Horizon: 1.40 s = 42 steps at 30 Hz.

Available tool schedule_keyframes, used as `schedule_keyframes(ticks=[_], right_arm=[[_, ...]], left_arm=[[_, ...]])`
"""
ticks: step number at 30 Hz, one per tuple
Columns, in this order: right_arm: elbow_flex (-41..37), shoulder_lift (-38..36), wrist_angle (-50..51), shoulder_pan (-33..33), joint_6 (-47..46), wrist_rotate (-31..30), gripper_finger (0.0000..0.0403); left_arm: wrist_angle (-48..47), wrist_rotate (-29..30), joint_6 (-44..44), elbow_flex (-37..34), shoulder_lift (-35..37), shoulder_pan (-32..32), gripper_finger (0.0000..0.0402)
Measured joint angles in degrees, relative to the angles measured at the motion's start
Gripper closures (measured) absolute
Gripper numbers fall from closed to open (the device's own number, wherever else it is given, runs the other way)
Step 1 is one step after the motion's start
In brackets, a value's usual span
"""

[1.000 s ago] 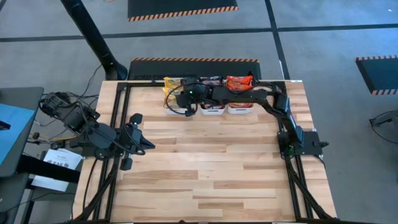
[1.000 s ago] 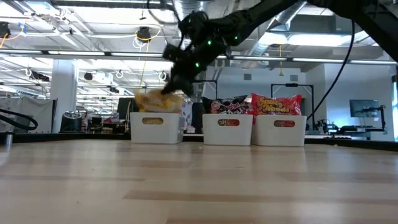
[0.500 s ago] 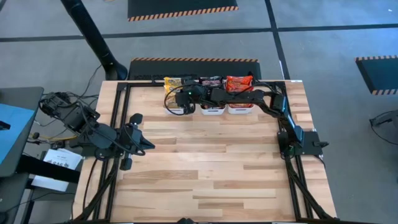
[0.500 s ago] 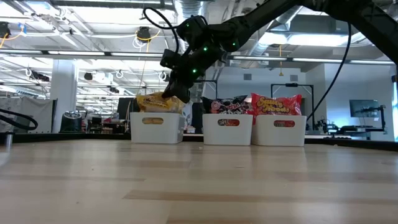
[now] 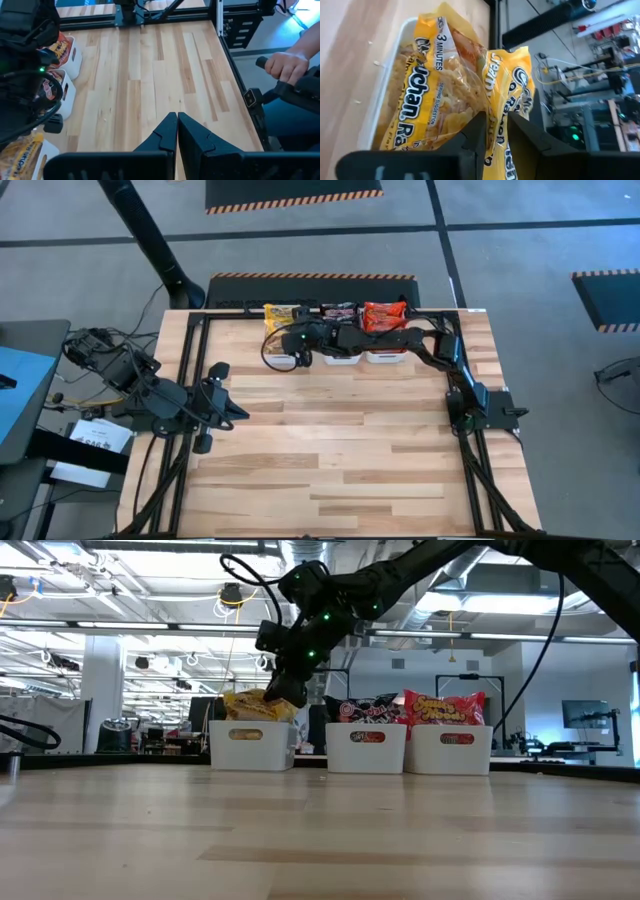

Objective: Sort Maruchan noodles
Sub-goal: Put the yellow noodle pack into the left white bin

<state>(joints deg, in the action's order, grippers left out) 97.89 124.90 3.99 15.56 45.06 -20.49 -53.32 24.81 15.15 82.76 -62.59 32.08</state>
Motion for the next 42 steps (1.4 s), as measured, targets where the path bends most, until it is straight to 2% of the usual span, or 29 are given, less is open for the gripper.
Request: schedule_keyframes(ticks=[9, 18, 28, 31, 36, 38, 42], right_arm=[[0.00, 0.00, -0.13, -1.94, 0.15, -0.98, 0.0299], [-0.02, -0.11, 0.23, -3.30, 3.26, -11.75, 0.0300], [-0.02, -1.55, 0.17, -6.88, 2.27, -12.54, 0.0300], [-0.02, -1.53, 0.88, -7.91, 0.17, -11.69, 0.0300], [-0.02, -0.91, 7.53, -7.75, -6.45, -2.95, 0.0300], [-0.13, -0.76, 9.97, -7.03, -8.25, -2.64, 0.0301], [-0.02, -0.87, 8.50, -5.57, -9.26, -0.90, 0.0308]], left_arm=[[0.04, 0.01, 0.49, 0.00, 0.00, 0.00, 0.0401], [0.04, 0.01, 1.15, 0.00, 0.00, 0.00, 0.0402], [0.00, 0.01, 0.56, 0.00, 0.00, 0.00, 0.0402], [0.00, 0.01, 0.56, 0.00, 0.00, 0.00, 0.0401], [-0.01, 0.01, 0.53, 0.00, 0.00, 0.00, 0.0401], [-0.02, 0.01, 0.52, 0.00, 0.00, 0.00, 0.0401], [-0.02, 0.06, 0.51, 0.00, 0.00, 0.00, 0.0401]])
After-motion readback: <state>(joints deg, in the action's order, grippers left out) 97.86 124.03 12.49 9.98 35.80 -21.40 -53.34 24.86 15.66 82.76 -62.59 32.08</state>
